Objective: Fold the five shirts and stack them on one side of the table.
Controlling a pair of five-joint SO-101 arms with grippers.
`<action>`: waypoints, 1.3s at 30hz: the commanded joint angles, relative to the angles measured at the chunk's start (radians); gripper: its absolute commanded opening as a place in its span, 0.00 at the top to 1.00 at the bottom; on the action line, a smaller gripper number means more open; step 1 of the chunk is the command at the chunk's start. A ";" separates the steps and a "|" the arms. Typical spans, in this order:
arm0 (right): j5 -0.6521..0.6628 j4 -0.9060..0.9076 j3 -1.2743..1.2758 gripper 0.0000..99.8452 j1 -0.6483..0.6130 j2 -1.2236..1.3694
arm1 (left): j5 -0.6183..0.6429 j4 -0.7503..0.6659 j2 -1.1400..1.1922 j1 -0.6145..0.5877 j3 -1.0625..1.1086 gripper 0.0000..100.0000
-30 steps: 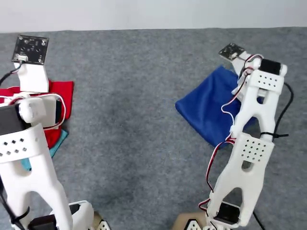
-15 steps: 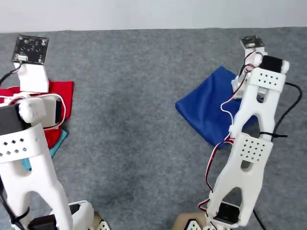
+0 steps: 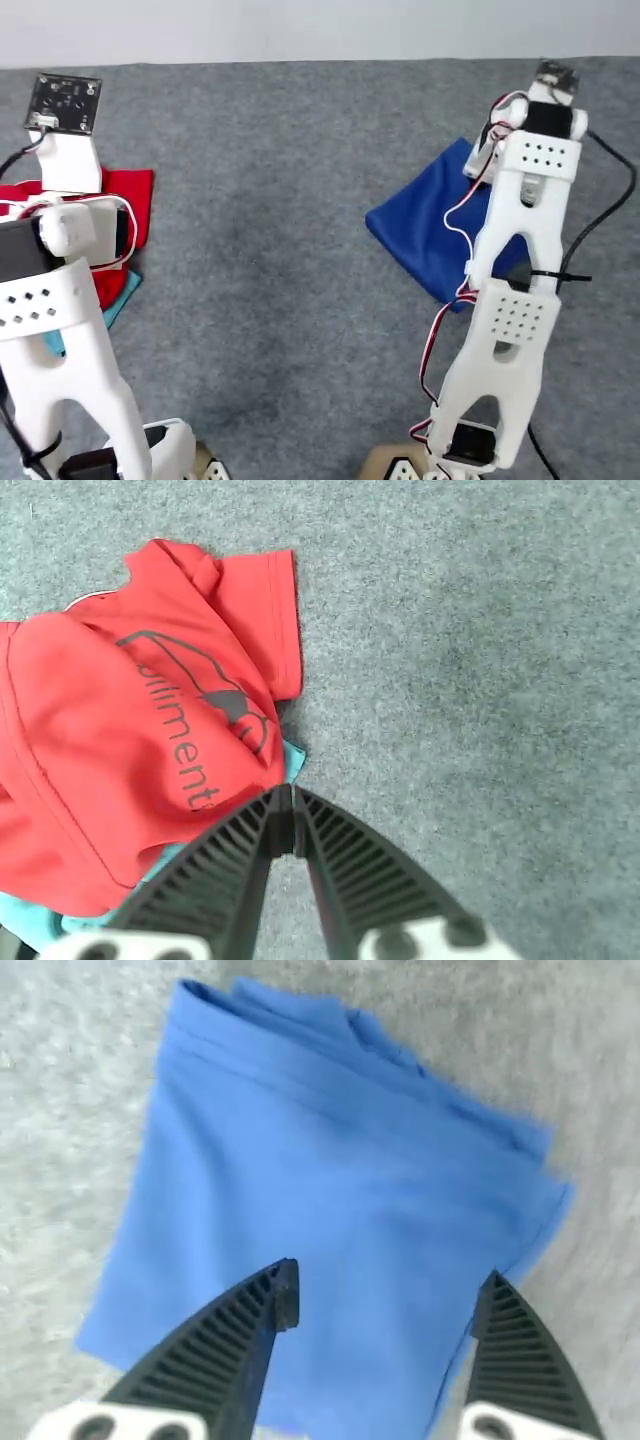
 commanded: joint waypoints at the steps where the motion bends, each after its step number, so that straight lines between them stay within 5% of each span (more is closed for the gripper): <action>1: -0.072 0.044 0.144 0.72 -0.012 -0.157 | -0.012 0.020 -0.023 0.002 -0.002 0.99; 7: -0.123 0.041 0.315 0.72 -0.005 -0.191 | -0.012 0.020 -0.021 0.002 -0.002 0.99; 35: -0.100 -0.200 0.321 0.72 -0.013 0.147 | -0.061 0.018 -0.020 0.002 -0.002 0.99; 39: -0.097 -0.170 0.321 0.84 -0.013 0.153 | -0.061 0.018 -0.020 0.002 -0.002 0.99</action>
